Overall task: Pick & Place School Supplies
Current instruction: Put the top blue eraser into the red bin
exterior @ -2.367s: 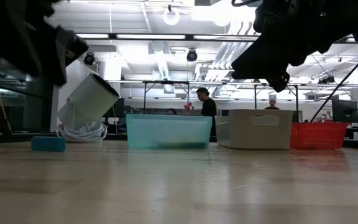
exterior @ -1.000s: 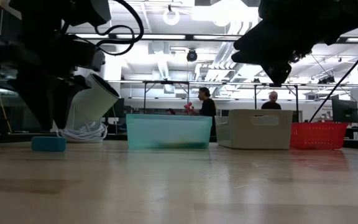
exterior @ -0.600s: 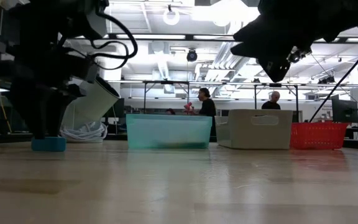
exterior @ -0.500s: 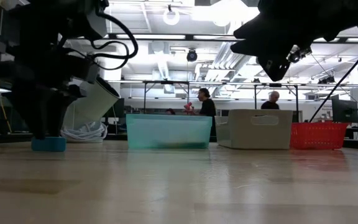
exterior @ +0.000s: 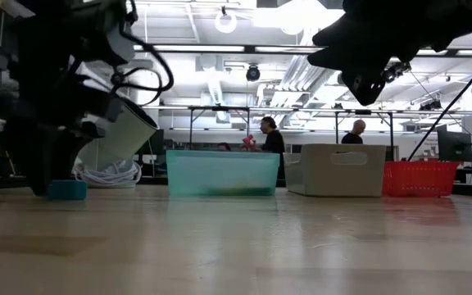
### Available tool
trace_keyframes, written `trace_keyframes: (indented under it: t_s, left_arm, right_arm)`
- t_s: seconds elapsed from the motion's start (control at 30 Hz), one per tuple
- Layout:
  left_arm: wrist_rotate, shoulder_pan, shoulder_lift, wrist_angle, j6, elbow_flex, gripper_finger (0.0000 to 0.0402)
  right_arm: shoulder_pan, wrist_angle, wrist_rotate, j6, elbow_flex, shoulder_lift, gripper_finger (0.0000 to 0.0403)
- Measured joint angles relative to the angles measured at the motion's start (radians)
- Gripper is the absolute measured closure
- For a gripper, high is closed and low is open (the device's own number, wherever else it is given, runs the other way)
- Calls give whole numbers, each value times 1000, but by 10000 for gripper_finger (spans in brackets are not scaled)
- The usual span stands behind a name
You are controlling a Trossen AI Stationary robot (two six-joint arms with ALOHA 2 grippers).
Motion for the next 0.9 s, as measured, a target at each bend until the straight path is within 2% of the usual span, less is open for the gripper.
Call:
trace_keyframes:
  t_s: [0.27, 0.6, 0.9]
  left_arm:
    - [3, -2, -1, 34, -20, -29, 261]
    - [-3, -3, -1, 52, -9, -30, 310]
    - [-17, -3, -1, 58, -9, -30, 317]
  right_arm:
    - [2, 18, 3, -18, 0, 0, 311]
    - [2, 29, 3, -20, 0, 0, 311]
    - [2, 29, 3, -23, 0, 0, 311]
